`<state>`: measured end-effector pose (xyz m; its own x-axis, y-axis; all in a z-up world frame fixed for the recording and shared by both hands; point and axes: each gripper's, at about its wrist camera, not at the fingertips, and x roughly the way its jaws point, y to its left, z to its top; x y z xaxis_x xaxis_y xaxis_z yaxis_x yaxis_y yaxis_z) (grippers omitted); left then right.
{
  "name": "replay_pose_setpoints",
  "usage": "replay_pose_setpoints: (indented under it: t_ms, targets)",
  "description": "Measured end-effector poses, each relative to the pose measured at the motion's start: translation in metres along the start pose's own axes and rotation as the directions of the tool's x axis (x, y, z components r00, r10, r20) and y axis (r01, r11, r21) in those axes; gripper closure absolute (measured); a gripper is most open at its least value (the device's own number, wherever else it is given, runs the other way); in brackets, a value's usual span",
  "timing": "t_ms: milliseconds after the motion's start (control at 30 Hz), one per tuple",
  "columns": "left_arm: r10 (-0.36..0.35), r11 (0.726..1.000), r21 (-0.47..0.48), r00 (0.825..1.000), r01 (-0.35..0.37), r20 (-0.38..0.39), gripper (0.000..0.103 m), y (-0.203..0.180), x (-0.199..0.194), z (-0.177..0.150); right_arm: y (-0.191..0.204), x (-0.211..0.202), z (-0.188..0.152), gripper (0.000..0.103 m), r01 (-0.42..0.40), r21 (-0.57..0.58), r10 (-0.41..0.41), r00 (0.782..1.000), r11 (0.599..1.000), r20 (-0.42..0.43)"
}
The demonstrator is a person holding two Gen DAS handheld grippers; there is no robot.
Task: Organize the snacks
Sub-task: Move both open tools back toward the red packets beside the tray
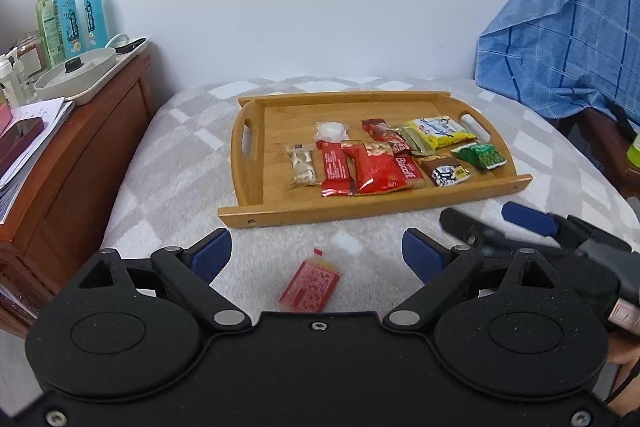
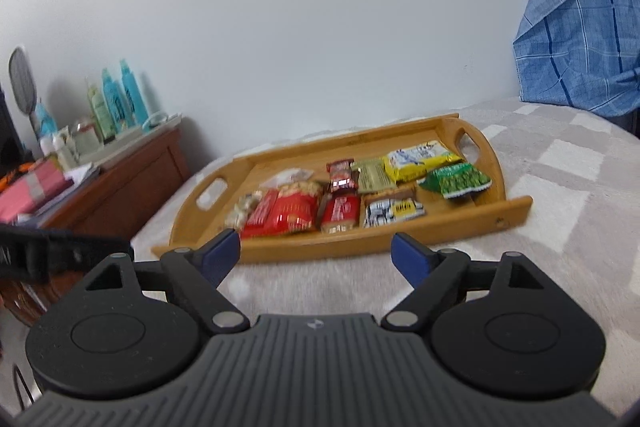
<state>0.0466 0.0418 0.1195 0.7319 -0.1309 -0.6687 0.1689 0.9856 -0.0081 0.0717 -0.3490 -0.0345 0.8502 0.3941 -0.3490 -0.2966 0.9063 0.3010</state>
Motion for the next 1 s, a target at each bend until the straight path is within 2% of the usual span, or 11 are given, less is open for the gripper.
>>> replay_pose_setpoints:
  t_ms: [267,467,667,1000]
  targets:
    - [0.018,1.000,-0.020,0.997,-0.019,-0.069,0.015,0.001,-0.004,-0.010,0.011,-0.010,-0.019,0.011,-0.014,-0.051,0.012,1.000,0.999,-0.026]
    - [0.040,0.999,-0.002,0.998,-0.041,-0.058,0.016,0.007,-0.011,-0.017,0.019,-0.015,-0.026,0.011,-0.025,-0.086,0.022,0.999,0.996,-0.031]
    - [0.028,0.999,-0.029,0.996,-0.030,-0.087,0.021,0.015,0.010,-0.034,0.025,-0.020,-0.037,0.011,-0.035,-0.106,0.029,0.998,0.994,-0.057]
    - [-0.006,1.000,-0.008,0.986,0.005,-0.167,0.035,0.013,0.061,-0.042,0.040,-0.018,-0.053,0.011,-0.030,-0.189,0.014,0.996,0.982,-0.087]
